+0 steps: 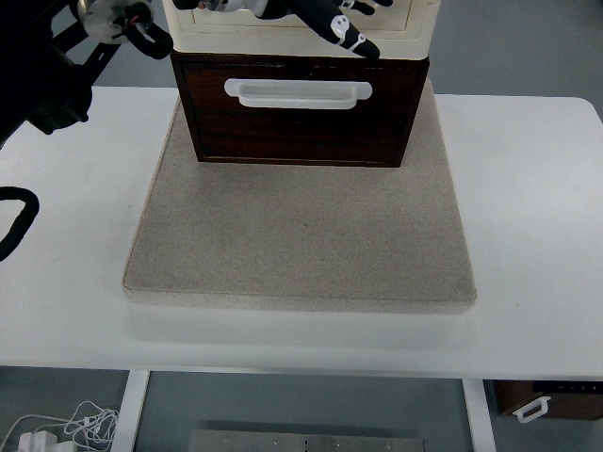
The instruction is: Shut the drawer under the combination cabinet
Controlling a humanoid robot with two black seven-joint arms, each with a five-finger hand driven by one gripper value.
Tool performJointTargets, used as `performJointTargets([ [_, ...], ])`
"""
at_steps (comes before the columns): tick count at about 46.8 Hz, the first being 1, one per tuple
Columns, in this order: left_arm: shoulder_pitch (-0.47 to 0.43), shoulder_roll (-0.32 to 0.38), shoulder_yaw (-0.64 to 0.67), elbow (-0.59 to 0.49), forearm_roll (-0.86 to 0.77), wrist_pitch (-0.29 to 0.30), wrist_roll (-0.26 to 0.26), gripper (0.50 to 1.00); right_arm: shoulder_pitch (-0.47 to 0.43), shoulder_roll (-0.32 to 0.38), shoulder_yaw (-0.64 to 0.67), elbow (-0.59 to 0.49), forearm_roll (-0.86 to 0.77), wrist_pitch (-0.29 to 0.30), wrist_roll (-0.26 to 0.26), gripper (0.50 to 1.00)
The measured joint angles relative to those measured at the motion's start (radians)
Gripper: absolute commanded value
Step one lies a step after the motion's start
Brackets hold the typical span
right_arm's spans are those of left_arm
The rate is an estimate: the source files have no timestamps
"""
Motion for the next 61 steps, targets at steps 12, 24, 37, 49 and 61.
performJointTargets([
  [12, 0.000, 0.010, -0.236, 0.033, -0.038, -0.001, -0.102, 0.999, 0.000, 0.000, 0.000, 0.000, 0.000, 0.000, 0.000, 0.952],
  [24, -0.020, 0.013, -0.335, 0.144, -0.105, 0.078, -0.236, 0.999, 0.000, 0.000, 0.000, 0.000, 0.000, 0.000, 0.000, 0.952],
  [37, -0.044, 0.017, -0.424, 0.261, -0.197, 0.228, -0.290, 0.999, 0.000, 0.000, 0.000, 0.000, 0.000, 0.000, 0.000, 0.952],
  [49, -0.099, 0.034, -0.422, 0.451, -0.285, 0.328, -0.291, 0.999, 0.000, 0.000, 0.002, 0.000, 0.000, 0.000, 0.000, 0.952],
  [61, -0.099, 0.063, -0.405, 0.612, -0.402, 0.353, -0.286, 0.999, 0.000, 0.000, -0.004, 0.000, -0.001, 0.001, 0.000, 0.952],
])
